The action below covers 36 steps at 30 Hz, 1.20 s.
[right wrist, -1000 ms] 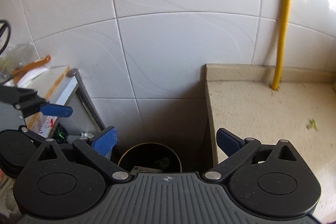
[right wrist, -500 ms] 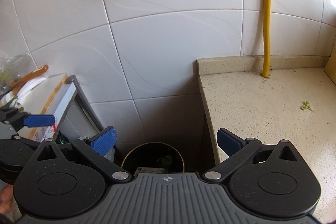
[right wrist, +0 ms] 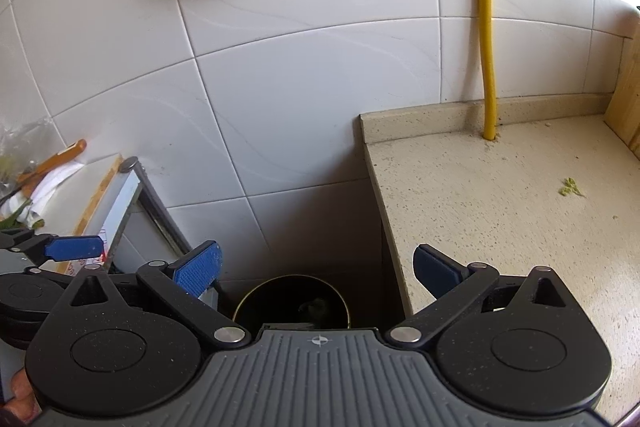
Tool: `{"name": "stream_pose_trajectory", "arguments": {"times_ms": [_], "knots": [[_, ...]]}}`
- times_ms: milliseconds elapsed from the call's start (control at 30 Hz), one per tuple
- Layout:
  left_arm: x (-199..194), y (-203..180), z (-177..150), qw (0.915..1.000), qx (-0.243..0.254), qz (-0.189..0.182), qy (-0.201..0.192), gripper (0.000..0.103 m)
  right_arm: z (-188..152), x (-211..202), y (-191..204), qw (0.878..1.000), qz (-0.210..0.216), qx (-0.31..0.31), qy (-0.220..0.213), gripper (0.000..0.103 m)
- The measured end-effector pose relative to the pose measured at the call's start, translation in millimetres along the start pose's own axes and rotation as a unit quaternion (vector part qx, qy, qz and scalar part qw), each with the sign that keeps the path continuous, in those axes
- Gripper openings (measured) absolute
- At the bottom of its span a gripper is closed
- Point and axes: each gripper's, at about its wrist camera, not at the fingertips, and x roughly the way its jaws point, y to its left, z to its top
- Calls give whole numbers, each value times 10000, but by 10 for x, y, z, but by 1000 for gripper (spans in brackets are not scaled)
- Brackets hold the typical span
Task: Collect trash
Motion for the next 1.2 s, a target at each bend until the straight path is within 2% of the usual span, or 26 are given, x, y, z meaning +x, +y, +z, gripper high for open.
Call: {"name": "stream_pose_trajectory", "arguments": {"times_ms": [400, 1200], "knots": [[-48, 67, -6, 9993, -352, 8, -136, 94, -98, 0, -67, 9998, -110, 90, 123, 103], [-131, 63, -64, 9985, -383, 242, -298, 96, -111, 26, -65, 9996, -135, 206, 149, 103]]}}
